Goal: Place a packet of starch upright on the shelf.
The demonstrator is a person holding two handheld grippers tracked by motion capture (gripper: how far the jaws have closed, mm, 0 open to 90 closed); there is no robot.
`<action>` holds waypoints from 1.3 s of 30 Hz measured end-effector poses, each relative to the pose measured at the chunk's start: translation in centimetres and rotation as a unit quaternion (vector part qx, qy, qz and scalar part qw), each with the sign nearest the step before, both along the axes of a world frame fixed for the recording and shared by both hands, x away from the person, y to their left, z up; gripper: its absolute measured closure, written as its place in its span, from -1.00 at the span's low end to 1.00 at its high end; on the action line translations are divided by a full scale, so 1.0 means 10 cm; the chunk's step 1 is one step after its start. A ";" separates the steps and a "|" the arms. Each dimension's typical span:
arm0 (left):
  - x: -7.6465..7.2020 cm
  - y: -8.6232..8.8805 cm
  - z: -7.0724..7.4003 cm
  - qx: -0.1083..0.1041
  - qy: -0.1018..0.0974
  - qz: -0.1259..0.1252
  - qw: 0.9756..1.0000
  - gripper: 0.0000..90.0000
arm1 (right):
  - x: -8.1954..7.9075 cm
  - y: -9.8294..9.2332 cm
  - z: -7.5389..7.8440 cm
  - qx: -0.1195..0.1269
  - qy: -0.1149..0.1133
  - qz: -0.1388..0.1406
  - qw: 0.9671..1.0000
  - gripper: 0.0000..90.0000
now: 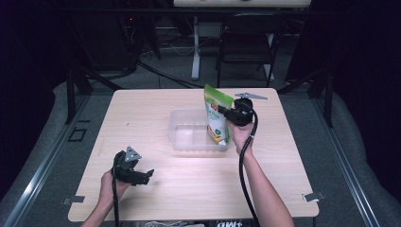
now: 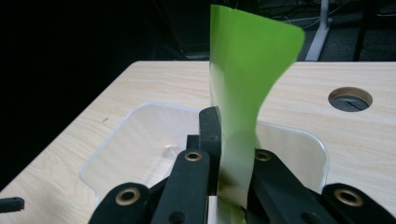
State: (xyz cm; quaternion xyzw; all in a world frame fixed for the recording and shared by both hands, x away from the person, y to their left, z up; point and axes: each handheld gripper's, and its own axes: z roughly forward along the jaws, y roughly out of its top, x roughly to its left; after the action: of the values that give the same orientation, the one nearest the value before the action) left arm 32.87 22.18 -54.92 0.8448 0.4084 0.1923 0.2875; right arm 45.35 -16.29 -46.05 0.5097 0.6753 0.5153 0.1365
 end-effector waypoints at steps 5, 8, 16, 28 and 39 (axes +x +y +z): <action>0.00 0.00 0.00 0.001 -0.002 0.000 1.000 -0.87 | -0.02 0.00 -0.02 -0.001 -0.002 0.002 1.000 1.00; 0.00 0.00 0.00 0.001 -0.002 -0.001 1.000 -0.87 | -0.04 -0.01 -0.03 -0.006 -0.002 -0.001 1.000 1.00; 0.00 0.00 0.00 0.001 -0.006 0.001 1.000 -0.87 | -0.13 -0.07 -0.07 -0.034 -0.013 -0.014 0.999 1.00; 0.00 -0.01 0.00 0.001 -0.005 0.001 1.000 -0.87 | -0.24 -0.28 -0.07 -0.042 0.005 -0.020 0.999 0.23; 0.00 -0.01 0.00 0.001 -0.003 0.000 1.000 -0.87 | -0.60 -0.60 0.02 -0.058 0.052 0.024 0.997 -0.63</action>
State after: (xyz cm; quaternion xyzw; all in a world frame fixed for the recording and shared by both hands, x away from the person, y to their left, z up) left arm 32.84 22.08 -54.87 0.8444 0.4074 0.1952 0.2881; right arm 39.37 -22.32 -45.84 0.5105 0.7223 0.4511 0.1187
